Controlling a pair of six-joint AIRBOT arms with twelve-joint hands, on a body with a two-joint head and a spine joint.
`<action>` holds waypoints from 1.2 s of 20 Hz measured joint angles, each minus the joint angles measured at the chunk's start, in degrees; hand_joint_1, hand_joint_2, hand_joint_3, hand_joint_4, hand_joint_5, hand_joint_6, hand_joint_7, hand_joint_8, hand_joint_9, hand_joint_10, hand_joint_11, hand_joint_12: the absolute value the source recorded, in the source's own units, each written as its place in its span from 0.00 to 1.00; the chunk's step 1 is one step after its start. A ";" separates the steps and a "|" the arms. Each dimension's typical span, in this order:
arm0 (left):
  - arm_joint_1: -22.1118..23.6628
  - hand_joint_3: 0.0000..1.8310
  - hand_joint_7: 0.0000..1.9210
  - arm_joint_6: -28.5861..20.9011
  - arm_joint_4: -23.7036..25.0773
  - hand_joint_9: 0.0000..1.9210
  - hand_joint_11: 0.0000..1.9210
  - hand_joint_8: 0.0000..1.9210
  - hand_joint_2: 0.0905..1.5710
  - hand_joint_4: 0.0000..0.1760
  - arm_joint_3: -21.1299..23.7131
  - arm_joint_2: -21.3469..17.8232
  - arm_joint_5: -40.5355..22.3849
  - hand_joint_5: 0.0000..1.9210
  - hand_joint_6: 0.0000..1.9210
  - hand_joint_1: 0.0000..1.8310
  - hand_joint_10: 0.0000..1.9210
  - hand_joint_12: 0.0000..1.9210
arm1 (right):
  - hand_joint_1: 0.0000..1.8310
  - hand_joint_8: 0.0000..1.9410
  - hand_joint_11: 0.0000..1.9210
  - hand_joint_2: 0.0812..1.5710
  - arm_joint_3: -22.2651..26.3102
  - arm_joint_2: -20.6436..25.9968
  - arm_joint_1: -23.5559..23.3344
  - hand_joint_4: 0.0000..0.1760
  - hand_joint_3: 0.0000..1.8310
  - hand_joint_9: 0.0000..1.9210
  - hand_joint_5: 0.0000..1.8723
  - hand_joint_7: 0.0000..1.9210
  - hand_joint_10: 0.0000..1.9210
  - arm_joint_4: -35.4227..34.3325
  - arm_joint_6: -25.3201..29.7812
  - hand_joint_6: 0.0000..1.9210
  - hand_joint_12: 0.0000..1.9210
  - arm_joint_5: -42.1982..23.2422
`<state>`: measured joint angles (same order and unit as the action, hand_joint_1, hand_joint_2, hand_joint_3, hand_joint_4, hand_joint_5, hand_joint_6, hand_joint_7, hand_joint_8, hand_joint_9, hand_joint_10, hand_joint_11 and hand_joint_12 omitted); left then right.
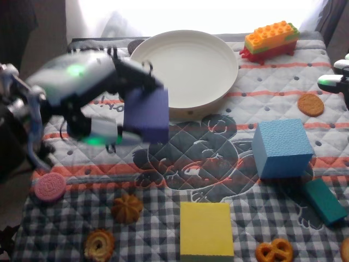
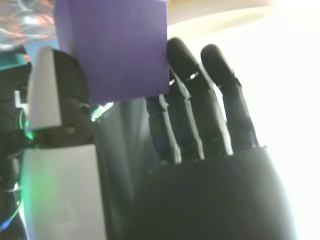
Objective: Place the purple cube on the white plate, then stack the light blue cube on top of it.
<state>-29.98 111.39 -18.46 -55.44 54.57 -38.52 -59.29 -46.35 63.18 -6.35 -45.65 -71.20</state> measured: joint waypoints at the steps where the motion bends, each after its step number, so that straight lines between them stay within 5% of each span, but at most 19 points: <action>1: 1.14 0.00 0.57 0.02 0.11 0.48 0.27 0.52 0.66 0.00 -0.66 0.02 0.00 0.58 0.29 0.70 0.50 0.76 | 0.14 0.00 0.08 0.81 -0.02 -0.09 0.00 0.86 0.00 0.12 0.17 0.14 0.00 -0.02 0.02 0.00 0.12 -0.07; 3: 5.57 0.00 0.56 0.04 -0.72 0.47 0.31 0.52 0.66 0.00 -4.74 1.92 0.96 0.58 0.31 0.69 0.47 0.78 | 0.14 0.00 0.10 0.82 -0.31 -0.61 0.00 0.70 0.00 0.13 0.17 0.15 0.00 -0.02 0.26 0.00 0.12 0.00; 4: 7.17 0.00 0.57 0.20 -1.14 0.49 0.31 0.48 0.66 0.00 -6.29 2.93 2.05 0.56 0.35 0.68 0.41 0.73 | 0.12 0.00 0.10 0.82 -0.48 -0.83 0.00 0.75 0.00 0.13 0.17 0.15 0.00 0.02 0.39 0.00 0.12 0.04; 5: 10.01 0.00 0.59 0.07 -1.44 0.50 0.32 0.39 0.66 0.00 -9.29 5.22 4.42 0.57 0.32 0.74 0.59 0.70 | 0.13 0.00 0.10 0.82 -0.70 -1.05 -0.02 0.73 0.00 0.14 0.17 0.15 0.00 0.13 0.44 0.00 0.12 0.07; 6: 11.52 0.00 0.58 0.09 -1.79 0.48 0.28 0.47 0.66 0.00 -11.37 6.99 6.54 0.57 0.34 0.70 0.47 0.72 | 0.13 0.00 0.10 0.82 -0.90 -1.20 -0.04 0.73 0.00 0.14 0.17 0.15 0.00 0.07 0.44 0.00 0.12 0.02; 7: 13.11 0.00 0.57 0.02 -2.56 0.50 0.30 0.51 0.66 0.00 -14.25 9.35 9.18 0.58 0.29 0.70 0.43 0.74 | 0.14 0.00 0.11 0.83 -1.20 -1.64 -0.28 0.63 0.00 0.15 0.18 0.16 0.01 -0.04 0.46 0.00 0.13 0.00; 8: 14.12 0.00 0.57 -0.02 -3.58 0.49 0.31 0.54 0.66 0.00 -16.83 11.45 11.67 0.60 0.24 0.70 0.47 0.77 | 0.14 0.00 0.11 0.83 -1.46 -2.01 -0.55 0.65 0.00 0.15 0.17 0.15 0.00 0.00 0.59 0.00 0.13 0.00; 11: 15.58 0.00 0.58 0.07 -6.12 0.53 0.31 0.48 0.65 0.00 -24.15 17.14 17.77 0.62 0.24 0.70 0.31 0.62 | 0.17 0.00 0.09 0.84 -2.51 -2.91 -2.16 0.78 0.00 0.14 0.17 0.15 0.00 1.05 1.25 0.00 0.12 1.01; 12: 15.89 0.00 0.59 0.17 -6.36 0.54 0.29 0.47 0.65 0.00 -25.68 18.38 19.10 0.60 0.28 0.69 0.24 0.60 | 0.18 0.00 0.08 0.84 -2.78 -3.08 -2.38 0.75 0.00 0.13 0.17 0.15 0.00 1.27 1.49 0.00 0.11 1.01; 13: 16.31 0.00 0.62 0.17 -6.45 0.49 0.26 0.38 0.65 0.00 -27.47 19.69 20.52 0.60 0.26 0.75 0.55 0.59 | 0.19 0.00 0.08 0.84 -3.08 -3.41 -2.99 0.68 0.00 0.13 0.17 0.14 0.00 1.68 1.57 0.00 0.11 1.07; 15: 16.79 0.00 0.61 0.17 -6.45 0.52 0.24 0.44 0.65 0.00 -30.21 21.70 22.25 0.57 0.32 0.70 0.31 0.61 | 0.20 0.00 0.10 0.84 -3.52 -4.07 -3.37 0.70 0.00 0.13 0.16 0.14 0.00 2.38 1.99 0.00 0.12 1.20; 18: 16.79 0.00 0.54 0.17 -6.49 0.54 0.24 0.56 0.68 0.00 -33.05 24.06 24.17 0.54 0.35 0.69 0.20 0.58 | 0.21 0.00 0.10 0.84 -4.33 -4.87 -3.91 0.65 0.00 0.13 0.17 0.15 0.00 2.99 2.45 0.00 0.12 1.44; 20: 16.28 0.00 0.52 0.17 -6.71 0.50 0.20 0.62 0.69 0.00 -33.48 24.52 24.48 0.54 0.34 0.69 0.24 0.65 | 0.21 0.00 0.09 0.84 -4.35 -4.87 -4.07 0.65 0.00 0.13 0.17 0.15 0.00 2.97 2.56 0.00 0.12 1.31; 21: 15.89 0.00 0.50 0.09 -7.08 0.44 0.17 0.66 0.70 0.00 -33.68 24.63 24.61 0.51 0.36 0.69 0.34 0.69 | 0.23 0.00 0.10 0.84 -4.42 -4.87 -4.07 0.64 0.00 0.13 0.17 0.15 0.00 3.04 2.60 0.00 0.12 1.27; 23: 14.75 0.00 0.46 0.09 -7.91 0.32 0.13 0.71 0.73 0.00 -34.21 24.85 25.03 0.44 0.51 0.67 0.47 0.74 | 0.22 0.00 0.11 0.83 -4.44 -4.87 -4.07 0.67 0.00 0.14 0.18 0.16 0.00 2.99 2.73 0.00 0.12 1.27; 24: 14.51 0.00 0.33 0.11 -7.96 0.26 0.12 0.48 0.66 0.13 -34.53 25.05 25.31 0.36 0.20 0.60 0.53 0.77 | 0.23 0.00 0.12 0.83 -4.44 -4.87 -4.07 0.66 0.00 0.15 0.18 0.16 0.01 2.99 2.73 0.00 0.12 1.36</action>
<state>-15.46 111.50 -26.41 -89.97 79.61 -13.21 -63.72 -51.22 59.11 -3.36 -42.92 -69.84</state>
